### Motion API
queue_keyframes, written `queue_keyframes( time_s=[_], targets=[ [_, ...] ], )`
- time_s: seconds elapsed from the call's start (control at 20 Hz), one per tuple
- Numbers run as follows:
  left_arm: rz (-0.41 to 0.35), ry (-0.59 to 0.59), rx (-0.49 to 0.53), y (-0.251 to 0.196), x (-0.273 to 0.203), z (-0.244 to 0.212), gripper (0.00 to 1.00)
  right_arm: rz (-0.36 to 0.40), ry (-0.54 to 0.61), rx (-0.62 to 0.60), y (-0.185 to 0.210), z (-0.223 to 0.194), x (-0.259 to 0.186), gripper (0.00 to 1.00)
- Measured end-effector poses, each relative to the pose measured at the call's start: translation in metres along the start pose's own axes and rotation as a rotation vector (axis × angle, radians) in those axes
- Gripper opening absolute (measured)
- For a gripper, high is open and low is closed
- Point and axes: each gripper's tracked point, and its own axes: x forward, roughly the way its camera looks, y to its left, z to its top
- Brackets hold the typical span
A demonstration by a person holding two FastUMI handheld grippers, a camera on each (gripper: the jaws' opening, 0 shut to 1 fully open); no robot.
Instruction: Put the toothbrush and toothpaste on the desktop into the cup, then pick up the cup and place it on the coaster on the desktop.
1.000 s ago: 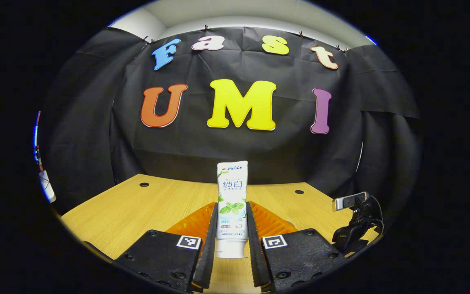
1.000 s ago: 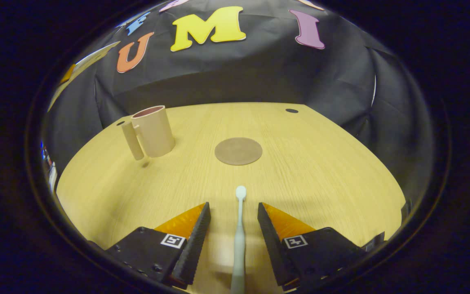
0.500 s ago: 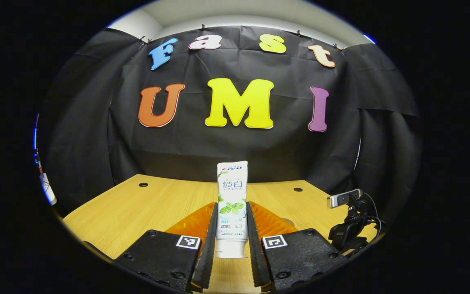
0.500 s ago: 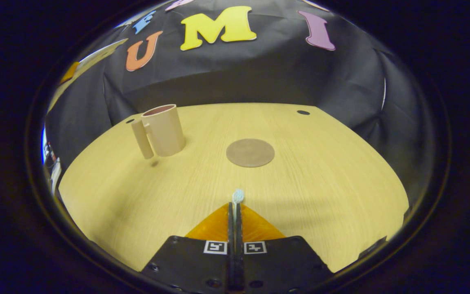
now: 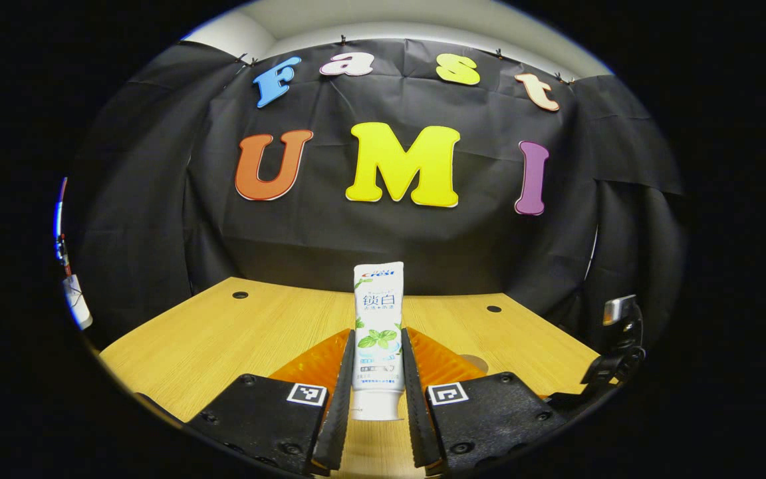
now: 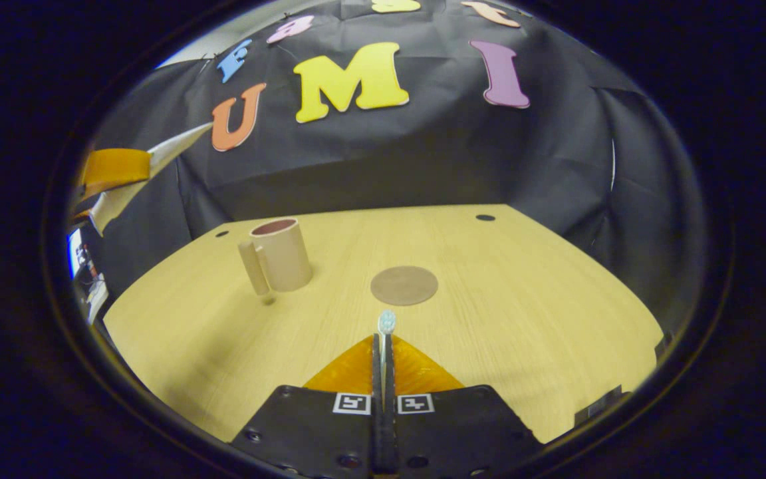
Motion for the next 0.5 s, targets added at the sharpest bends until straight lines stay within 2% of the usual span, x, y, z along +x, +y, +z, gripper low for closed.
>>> queue_keyframes(
  time_s=[0.5],
  targets=[
    [0.013,0.013,-0.025,0.009,0.004,-0.003,0.41,0.004,-0.326,-0.090,0.013,0.068,-0.063,0.00]
  ],
)
